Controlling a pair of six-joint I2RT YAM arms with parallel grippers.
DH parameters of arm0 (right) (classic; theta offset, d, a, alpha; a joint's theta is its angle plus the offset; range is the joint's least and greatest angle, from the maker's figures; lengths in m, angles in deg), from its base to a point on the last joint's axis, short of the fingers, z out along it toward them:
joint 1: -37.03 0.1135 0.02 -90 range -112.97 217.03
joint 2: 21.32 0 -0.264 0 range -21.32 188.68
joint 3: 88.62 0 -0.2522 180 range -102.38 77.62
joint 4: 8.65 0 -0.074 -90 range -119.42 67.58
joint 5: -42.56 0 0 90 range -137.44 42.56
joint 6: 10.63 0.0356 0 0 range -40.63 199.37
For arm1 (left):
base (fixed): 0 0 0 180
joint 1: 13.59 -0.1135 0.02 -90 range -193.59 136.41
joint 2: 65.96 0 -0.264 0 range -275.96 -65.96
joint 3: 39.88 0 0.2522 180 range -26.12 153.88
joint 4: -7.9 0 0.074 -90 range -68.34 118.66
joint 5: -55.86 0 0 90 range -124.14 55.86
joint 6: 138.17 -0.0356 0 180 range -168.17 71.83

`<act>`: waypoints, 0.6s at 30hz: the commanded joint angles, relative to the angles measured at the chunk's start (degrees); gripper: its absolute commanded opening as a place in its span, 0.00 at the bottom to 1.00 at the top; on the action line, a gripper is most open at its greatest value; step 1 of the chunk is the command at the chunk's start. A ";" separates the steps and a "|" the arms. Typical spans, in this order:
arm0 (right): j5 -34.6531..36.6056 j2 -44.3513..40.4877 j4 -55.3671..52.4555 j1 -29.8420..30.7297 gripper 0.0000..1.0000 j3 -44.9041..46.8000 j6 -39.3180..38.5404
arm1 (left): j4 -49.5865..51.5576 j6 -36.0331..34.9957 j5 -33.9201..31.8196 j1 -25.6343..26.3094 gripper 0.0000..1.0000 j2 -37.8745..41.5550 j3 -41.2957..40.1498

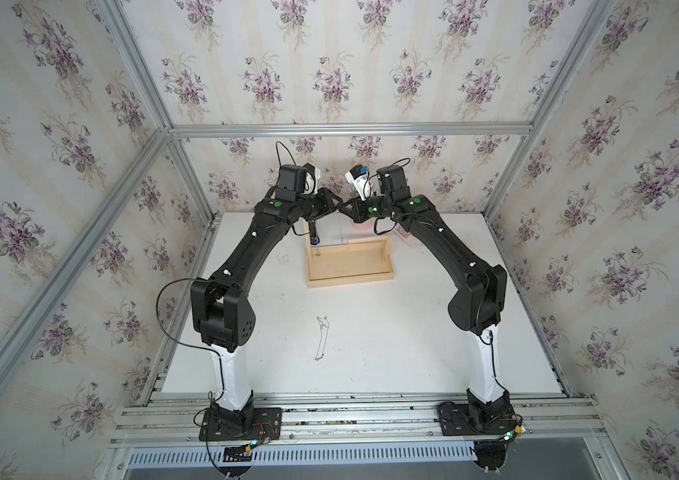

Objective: Hang the necklace on the jewelry display stand
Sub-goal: Hang the necklace on the stand.

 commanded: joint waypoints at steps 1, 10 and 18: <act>-0.69 -0.14 1.40 -0.06 0.15 0.06 0.00 | -4.90 1.97 3.26 -0.58 0.35 1.20 -1.14; -1.23 -0.14 1.74 0.03 0.15 0.35 0.26 | -7.55 4.61 7.89 -1.49 0.35 -0.69 -0.98; -1.07 -0.85 2.58 0.11 0.14 1.73 0.17 | -11.24 7.13 12.60 -1.66 0.35 -2.97 0.07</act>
